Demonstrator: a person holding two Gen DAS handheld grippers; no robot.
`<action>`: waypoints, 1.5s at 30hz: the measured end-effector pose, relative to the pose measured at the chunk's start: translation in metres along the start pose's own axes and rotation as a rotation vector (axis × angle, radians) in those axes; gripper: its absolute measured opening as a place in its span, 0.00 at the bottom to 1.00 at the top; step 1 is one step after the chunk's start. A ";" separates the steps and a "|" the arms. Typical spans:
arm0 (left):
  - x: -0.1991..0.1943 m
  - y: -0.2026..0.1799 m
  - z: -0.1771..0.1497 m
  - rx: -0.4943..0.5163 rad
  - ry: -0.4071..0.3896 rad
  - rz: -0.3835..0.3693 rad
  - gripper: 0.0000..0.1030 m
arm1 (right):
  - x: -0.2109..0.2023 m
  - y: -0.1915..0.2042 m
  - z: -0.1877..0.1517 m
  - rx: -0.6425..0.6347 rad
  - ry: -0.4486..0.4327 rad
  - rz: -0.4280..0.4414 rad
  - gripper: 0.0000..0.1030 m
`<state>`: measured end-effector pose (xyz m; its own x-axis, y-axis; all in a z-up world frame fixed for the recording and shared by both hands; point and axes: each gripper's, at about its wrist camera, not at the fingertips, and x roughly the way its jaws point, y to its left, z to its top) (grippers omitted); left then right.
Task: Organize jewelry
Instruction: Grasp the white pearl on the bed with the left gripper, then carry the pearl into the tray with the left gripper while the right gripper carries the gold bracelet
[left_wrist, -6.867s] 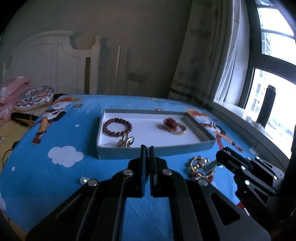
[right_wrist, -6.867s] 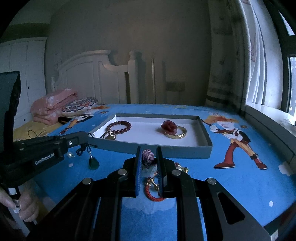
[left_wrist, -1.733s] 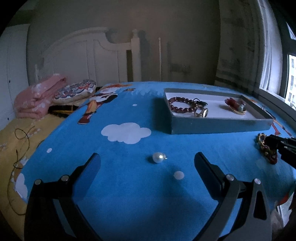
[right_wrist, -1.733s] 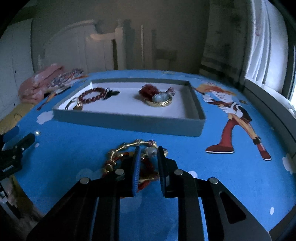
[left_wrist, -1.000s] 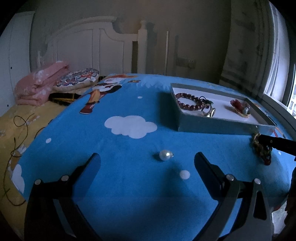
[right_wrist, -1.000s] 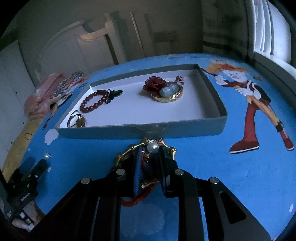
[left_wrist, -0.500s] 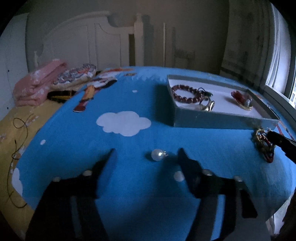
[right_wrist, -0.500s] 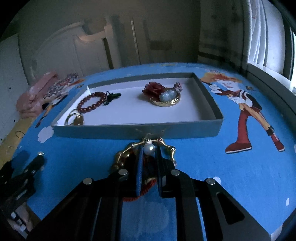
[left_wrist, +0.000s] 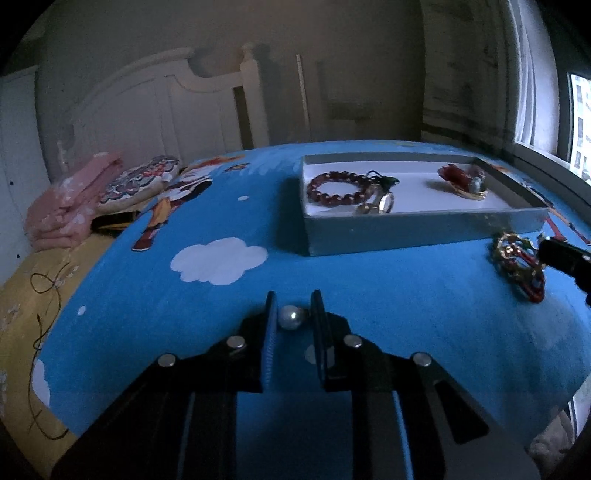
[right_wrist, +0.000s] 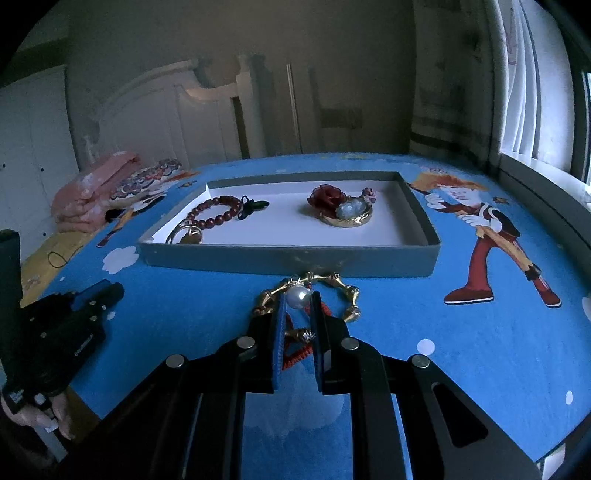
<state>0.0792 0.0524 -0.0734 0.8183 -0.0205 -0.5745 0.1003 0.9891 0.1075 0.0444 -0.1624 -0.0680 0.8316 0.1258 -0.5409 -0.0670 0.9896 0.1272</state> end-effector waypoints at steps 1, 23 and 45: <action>0.000 -0.002 0.000 0.004 -0.001 -0.003 0.17 | 0.000 0.000 -0.001 -0.005 -0.002 -0.001 0.13; -0.013 -0.006 0.004 -0.020 -0.030 -0.028 0.17 | -0.015 0.016 -0.006 -0.065 -0.056 -0.004 0.13; -0.012 -0.033 0.061 -0.039 -0.092 -0.127 0.17 | -0.011 0.007 0.028 -0.070 -0.128 -0.034 0.13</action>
<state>0.1009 0.0107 -0.0205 0.8489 -0.1577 -0.5045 0.1859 0.9826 0.0057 0.0499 -0.1583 -0.0381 0.8972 0.0870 -0.4329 -0.0723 0.9961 0.0502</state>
